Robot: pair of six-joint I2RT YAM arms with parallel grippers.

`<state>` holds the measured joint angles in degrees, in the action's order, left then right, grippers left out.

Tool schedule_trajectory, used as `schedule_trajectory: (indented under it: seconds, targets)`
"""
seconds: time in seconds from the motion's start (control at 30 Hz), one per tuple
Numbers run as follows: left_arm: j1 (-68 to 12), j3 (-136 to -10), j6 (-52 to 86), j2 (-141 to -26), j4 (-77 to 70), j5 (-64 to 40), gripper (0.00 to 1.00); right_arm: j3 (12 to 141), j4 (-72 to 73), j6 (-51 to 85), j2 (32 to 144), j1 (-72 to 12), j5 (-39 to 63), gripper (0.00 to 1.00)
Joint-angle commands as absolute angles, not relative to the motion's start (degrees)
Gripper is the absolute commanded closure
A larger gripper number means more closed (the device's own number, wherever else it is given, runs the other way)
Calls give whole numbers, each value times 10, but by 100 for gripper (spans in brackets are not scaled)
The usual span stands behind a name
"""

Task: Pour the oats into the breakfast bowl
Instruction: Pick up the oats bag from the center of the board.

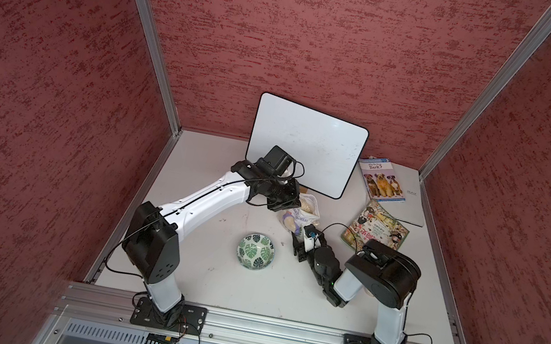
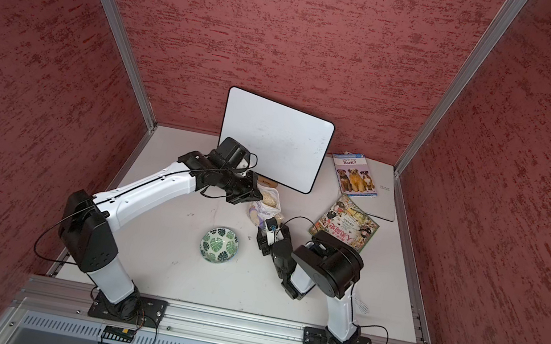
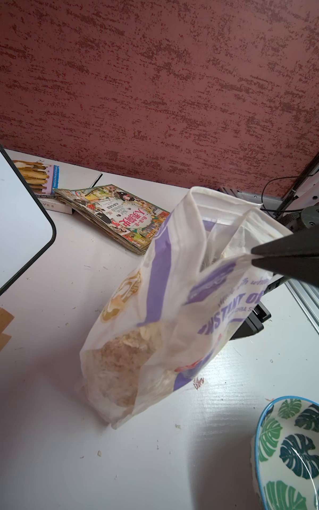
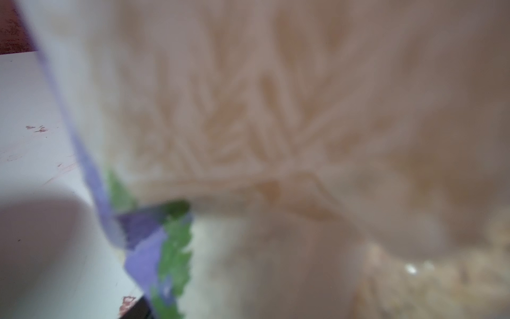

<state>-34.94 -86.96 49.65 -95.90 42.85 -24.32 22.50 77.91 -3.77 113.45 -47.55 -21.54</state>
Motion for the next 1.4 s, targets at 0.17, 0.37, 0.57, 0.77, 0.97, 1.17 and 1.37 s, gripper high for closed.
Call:
schedule_trajectory:
  seconds: [0.17, 0.37, 0.57, 0.77, 0.97, 1.17, 1.37]
  targets:
    - [-348, -888, 496, -941, 431, -261, 100, 184, 790, -67, 1053, -480, -237, 71]
    - [-333, -904, 491, -925, 438, -264, 100, 164, 656, -62, 943, -482, -247, 91]
    - [-317, -901, 487, -898, 438, -275, 100, 190, 472, -100, 802, -483, -231, 100]
    - [-308, -893, 488, -875, 445, -297, 100, 194, 364, -137, 701, -483, -216, 100]
    - [-302, -890, 498, -834, 436, -337, 88, 223, 218, -138, 588, -483, -187, 100]
    - [-289, -887, 491, -767, 443, -338, 45, 271, 121, -153, 543, -483, -198, 100]
    - [-271, -851, 460, -704, 480, -277, 31, 318, 41, -207, 550, -483, -211, 100]
